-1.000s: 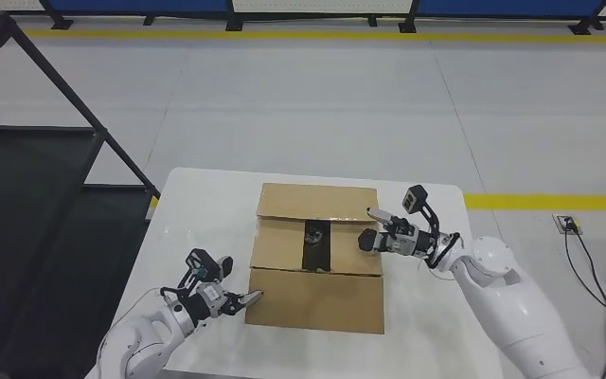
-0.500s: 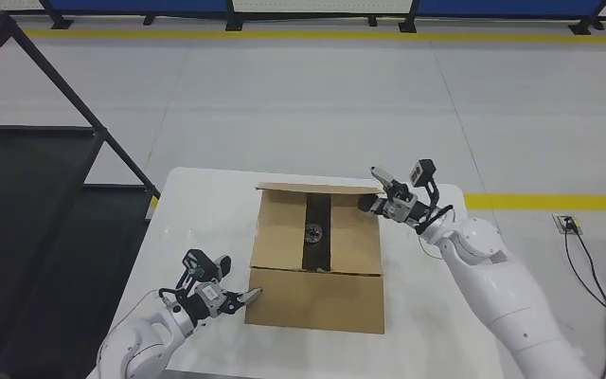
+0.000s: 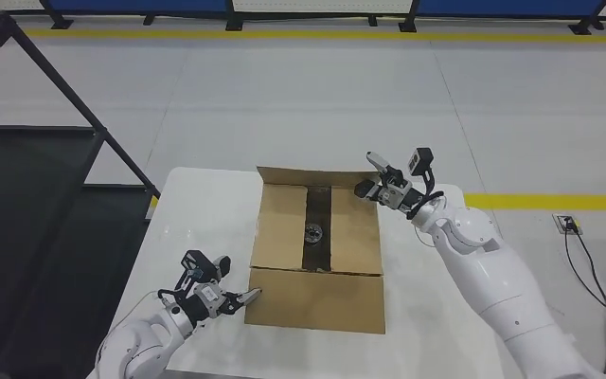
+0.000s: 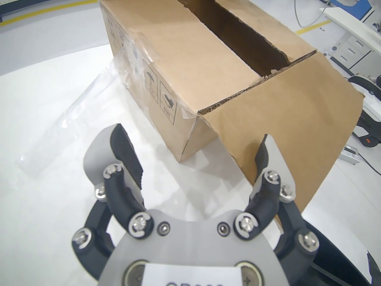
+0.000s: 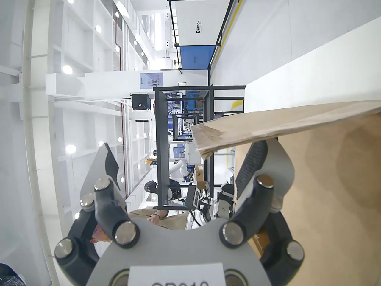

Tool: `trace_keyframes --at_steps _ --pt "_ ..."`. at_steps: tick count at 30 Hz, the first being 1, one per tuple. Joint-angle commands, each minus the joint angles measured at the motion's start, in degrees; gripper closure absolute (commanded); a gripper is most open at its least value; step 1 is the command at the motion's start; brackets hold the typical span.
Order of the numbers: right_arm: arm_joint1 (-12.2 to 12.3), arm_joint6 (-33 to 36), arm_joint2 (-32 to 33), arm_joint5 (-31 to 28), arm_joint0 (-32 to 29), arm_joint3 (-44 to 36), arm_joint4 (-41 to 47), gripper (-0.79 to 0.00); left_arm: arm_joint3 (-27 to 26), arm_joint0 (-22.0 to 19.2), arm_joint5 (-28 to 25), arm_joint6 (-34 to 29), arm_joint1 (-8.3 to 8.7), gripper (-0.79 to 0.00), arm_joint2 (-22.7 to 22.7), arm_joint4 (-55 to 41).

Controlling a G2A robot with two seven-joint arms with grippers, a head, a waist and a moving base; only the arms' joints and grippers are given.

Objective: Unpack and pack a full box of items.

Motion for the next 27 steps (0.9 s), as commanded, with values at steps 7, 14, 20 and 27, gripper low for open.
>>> trace_keyframes --at_steps 7,14,20,27 --pt "-1.67 -10.73 -1.38 1.60 -0.27 -1.24 0.05 -0.785 -1.08 0.27 0.93 -0.11 0.04 -0.785 0.73 0.98" --pt "-6.08 -21.93 -7.39 4.46 7.72 7.19 -2.97 -0.785 -2.09 0.91 0.51 -0.51 0.33 -0.785 1.19 3.14" --pt "-10.38 -25.39 -12.29 8.41 14.39 17.60 -5.09 -0.785 -1.67 1.38 0.57 -0.49 0.55 -0.785 1.35 4.14" --pt "-14.51 -20.14 -16.11 12.13 19.72 28.05 -7.32 -0.785 -1.57 1.38 -0.13 -1.28 0.79 -0.785 2.63 7.28"
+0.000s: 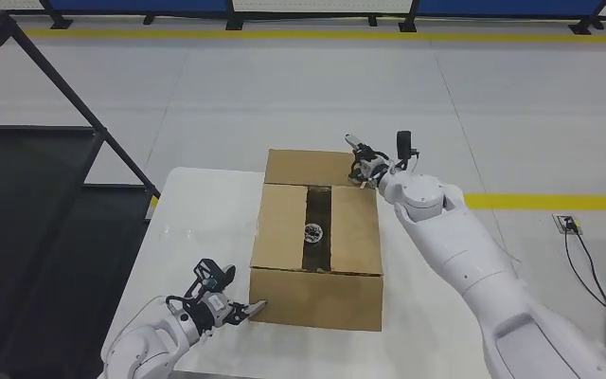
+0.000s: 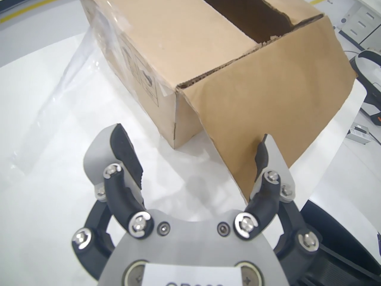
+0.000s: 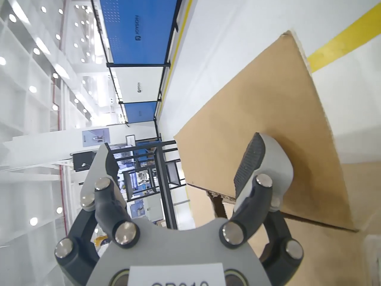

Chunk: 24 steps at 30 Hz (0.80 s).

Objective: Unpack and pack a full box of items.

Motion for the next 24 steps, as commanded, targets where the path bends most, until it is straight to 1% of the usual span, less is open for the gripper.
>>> trace_keyframes --at_steps 1,8,10,11,15,17,20,24 --pt "-1.06 0.85 -0.87 0.63 1.12 2.56 -0.93 -0.785 -0.16 0.10 -0.23 0.15 0.08 -0.785 0.40 1.28" --pt "-4.33 -0.87 -3.01 1.98 3.43 8.24 -4.65 -0.785 0.07 -0.41 -0.94 0.28 0.25 -0.785 1.42 2.57" --pt "-5.02 -1.15 -2.79 0.97 3.73 9.38 -4.42 -0.785 0.06 -0.52 -1.00 0.43 0.29 -0.785 1.61 2.66" --pt "-5.28 -1.72 -2.45 -0.49 3.85 9.94 -4.08 -0.785 0.06 -0.54 -0.92 0.47 0.30 -0.785 1.71 2.67" --pt "-5.86 -0.58 -0.79 -6.54 3.93 11.67 -2.15 -0.785 0.13 -0.60 -0.92 0.83 0.37 -0.785 2.01 2.55" --pt "-6.01 -0.86 -0.26 -8.46 4.12 12.51 -2.15 -0.785 0.24 -0.57 -0.90 0.93 0.42 -0.785 2.12 2.51" --pt "-6.28 -0.80 0.27 -9.14 4.37 13.30 -2.41 -0.785 0.40 -0.57 -0.84 1.06 0.48 -0.785 2.30 2.49" --pt "-6.84 -0.63 0.08 -6.73 4.59 14.10 -4.16 -0.785 0.35 -0.56 -0.90 1.42 0.57 -0.785 2.37 2.28"
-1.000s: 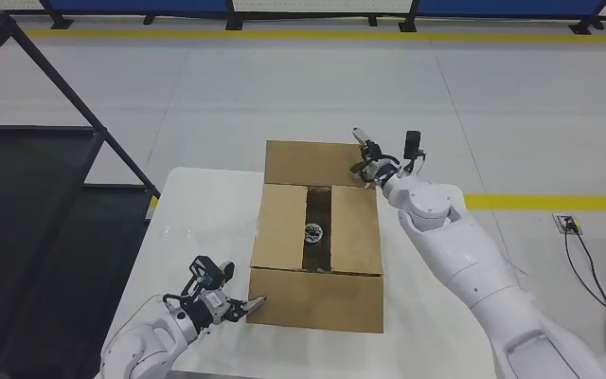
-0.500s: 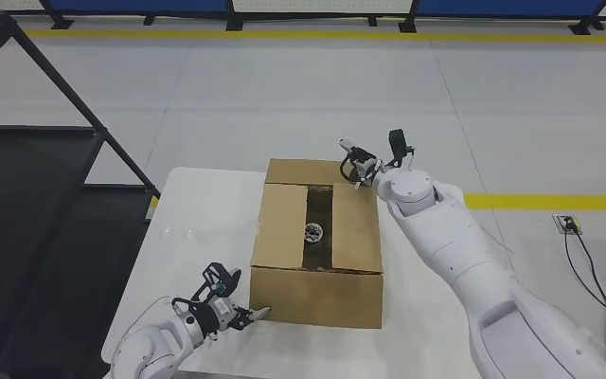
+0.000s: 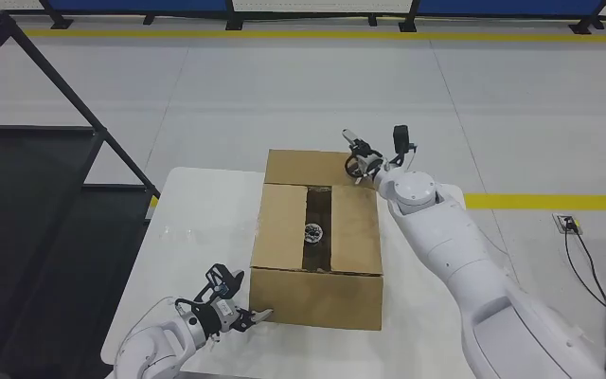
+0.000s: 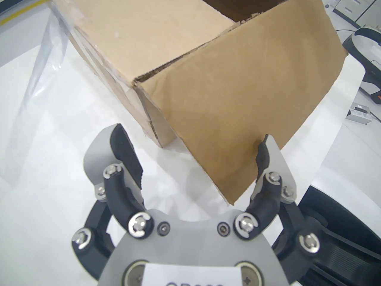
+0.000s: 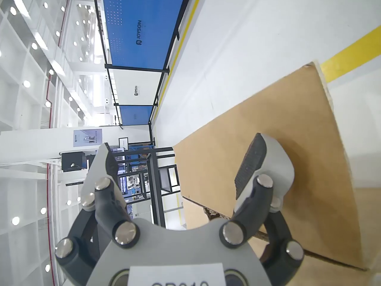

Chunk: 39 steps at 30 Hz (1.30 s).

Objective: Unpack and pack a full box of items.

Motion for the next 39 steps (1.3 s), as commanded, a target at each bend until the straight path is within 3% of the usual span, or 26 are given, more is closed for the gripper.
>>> trace_keyframes --at_steps 1,12,18,21,25,30,34,39 --pt "-0.34 -0.25 -0.37 1.50 0.09 0.26 -1.40 -0.785 -0.07 0.05 -0.04 0.22 0.05 -0.785 -0.08 -0.28" --pt "-2.56 -5.15 -2.16 7.21 0.28 1.61 -8.63 -0.785 0.95 0.29 -0.42 0.43 0.42 -0.785 -0.47 -0.83" --pt "-2.88 -5.75 -0.44 4.35 0.79 2.44 -7.71 -0.785 1.35 0.06 -0.94 0.38 0.62 -0.785 -0.48 -0.72" --pt "-2.33 -1.07 2.01 -1.92 0.81 2.25 -4.15 -0.785 0.63 0.39 -1.84 1.74 0.79 -0.785 -1.57 -2.37" --pt "-1.03 11.72 4.90 -9.16 0.34 1.43 -0.19 -0.785 -1.30 1.85 -4.70 3.83 1.22 -0.785 -5.10 -8.82" --pt "0.43 30.01 5.95 -12.24 -1.26 -0.90 0.04 -0.785 -3.30 3.48 -4.54 4.21 1.83 -0.785 -10.85 -15.13" --pt "1.34 39.99 5.31 -13.76 -2.61 -3.22 -3.10 -0.785 -3.20 3.73 -2.76 3.08 2.13 -0.785 -13.43 -17.01" --pt "1.99 39.52 4.76 -12.44 -4.16 -5.36 -7.15 -0.785 -2.65 3.52 -1.44 2.27 2.29 -0.785 -14.00 -17.26"
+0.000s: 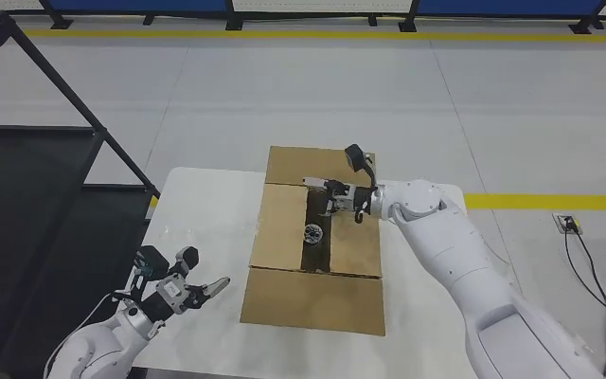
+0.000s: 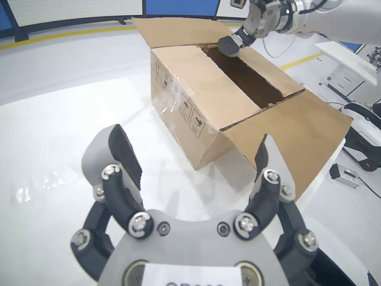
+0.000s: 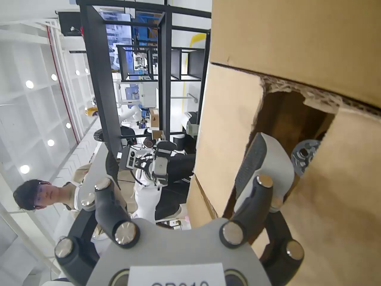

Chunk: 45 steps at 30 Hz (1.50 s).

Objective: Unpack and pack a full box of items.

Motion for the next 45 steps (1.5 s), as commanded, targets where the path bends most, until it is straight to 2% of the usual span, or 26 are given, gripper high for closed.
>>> trace_keyframes --at_steps 1,9,13,24,38,43,45 --pt "-0.04 -1.76 -0.45 2.07 -0.71 -1.27 -1.71 -0.785 0.11 -0.03 0.15 -0.03 0.04 -0.785 0.08 -0.05" --pt "-1.39 -4.41 -1.33 8.43 -3.04 -4.71 -2.41 -0.785 -0.12 -0.46 1.38 -0.14 0.09 -0.785 1.20 1.01" --pt "-2.45 -4.37 -1.56 9.66 -3.00 -4.26 -1.56 -0.785 -0.98 -0.54 2.64 -0.25 0.09 -0.785 2.10 2.98" --pt "-3.63 3.22 2.71 5.30 -0.31 -0.44 7.46 -0.785 -3.68 -0.49 6.94 1.29 -0.23 -0.785 5.96 8.55" --pt "-6.02 7.45 5.16 2.49 1.13 -2.55 14.55 -0.785 -5.49 -4.92 21.30 0.88 -1.72 -0.785 14.91 15.52" --pt "-7.09 9.45 4.37 2.89 1.73 -2.44 14.07 -0.785 -4.73 -6.77 26.20 1.11 -2.40 -0.785 16.40 13.49" --pt "-7.47 10.86 4.31 2.99 1.84 -2.13 14.48 -0.785 -4.43 -7.33 26.17 1.07 -2.61 -0.785 16.88 11.39"
